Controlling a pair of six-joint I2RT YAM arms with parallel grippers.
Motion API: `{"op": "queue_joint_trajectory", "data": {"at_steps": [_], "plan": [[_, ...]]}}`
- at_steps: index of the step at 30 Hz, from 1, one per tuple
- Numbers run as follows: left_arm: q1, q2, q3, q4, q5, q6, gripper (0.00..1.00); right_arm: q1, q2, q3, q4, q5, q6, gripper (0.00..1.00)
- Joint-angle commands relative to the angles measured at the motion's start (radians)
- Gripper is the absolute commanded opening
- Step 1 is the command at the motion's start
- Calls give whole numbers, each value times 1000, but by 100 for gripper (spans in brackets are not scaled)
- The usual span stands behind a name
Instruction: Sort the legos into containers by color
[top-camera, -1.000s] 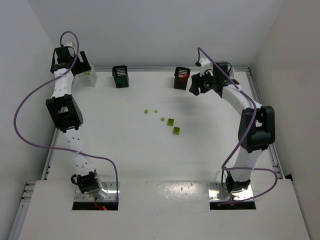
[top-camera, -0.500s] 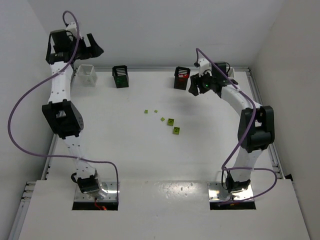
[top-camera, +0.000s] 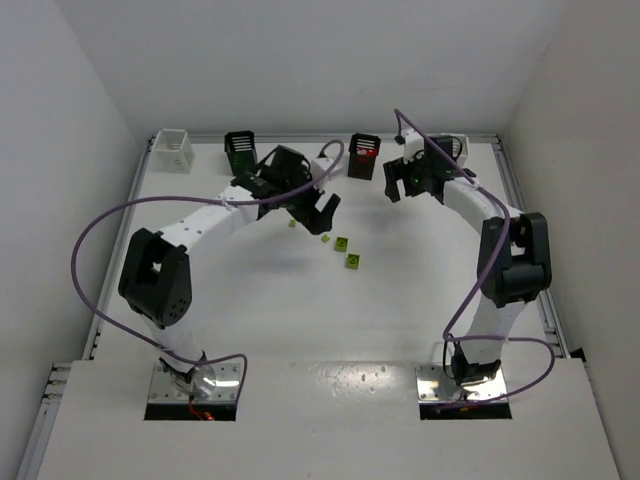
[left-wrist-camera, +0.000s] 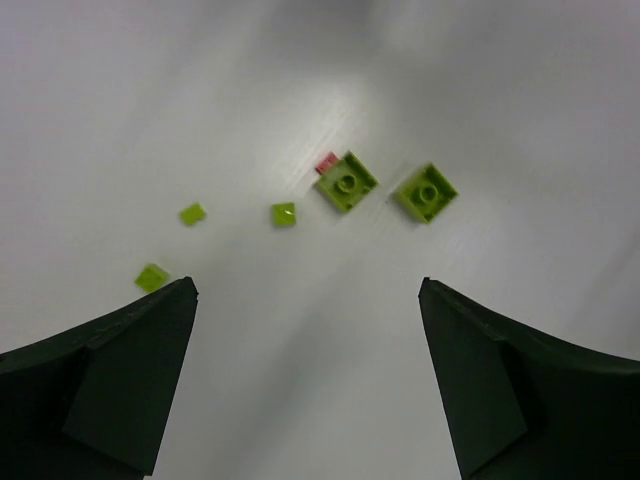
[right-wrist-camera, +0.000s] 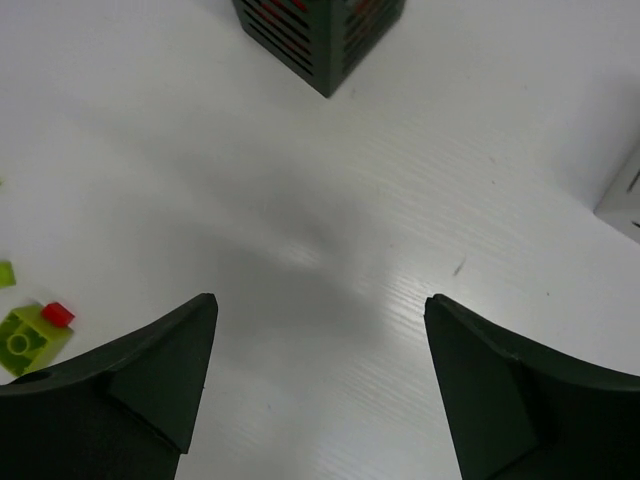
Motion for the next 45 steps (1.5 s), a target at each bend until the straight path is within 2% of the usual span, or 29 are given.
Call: {"op": "queue_joint_trajectory", "data": {"at_steps": [1, 2, 3, 6, 7, 9, 11, 12, 13, 14, 15, 18, 21, 27, 29, 35, 45], "plan": [[-11, -91, -30, 33, -53, 116, 100, -14, -79, -27, 41, 89, 33, 86], [-20, -91, -63, 33, 80, 156, 100, -23, -88, -38, 32, 89, 19, 86], [-36, -91, -83, 33, 136, 192, 100, -23, -88, -38, 32, 89, 10, 86], [-68, -44, -96, -2, 245, 272, 100, -34, -99, -56, 9, 89, 0, 86], [-78, -20, -84, -20, 271, 292, 96, -34, -99, -56, 9, 80, 0, 86], [-79, 43, -11, -113, 363, 363, 92, -45, -99, -56, -2, 80, 0, 86], [-79, 172, 71, -242, 382, 418, 90, -54, -99, -56, -2, 71, 0, 86], [-79, 218, 164, -282, 391, 418, 87, -54, -99, -56, -2, 71, 0, 86], [-79, 299, 206, -299, 377, 397, 84, -54, -99, -56, -2, 71, 10, 86], [-79, 335, 244, -299, 348, 297, 80, -63, -99, -56, -2, 71, 10, 86], [-79, 364, 304, -299, 307, 258, 73, -63, -99, -56, -2, 71, 10, 86], [-88, 415, 330, -226, 196, 86, 65, -63, -108, -74, -2, 61, 19, 86], [-97, 400, 271, -124, 127, -55, 65, -72, -117, -75, -2, 51, 19, 86], [-144, 358, 171, -37, 33, -224, 64, -72, -117, -84, -11, 51, 19, 86], [-158, 335, 119, -5, -6, -263, 64, -72, -117, -84, -11, 42, 19, 86], [-230, 335, 107, 15, -173, -329, 64, -72, -99, -56, -20, 32, 28, 86], [-263, 427, 197, -16, -341, -412, 65, -72, -87, -47, -20, 12, 37, 86]]}}
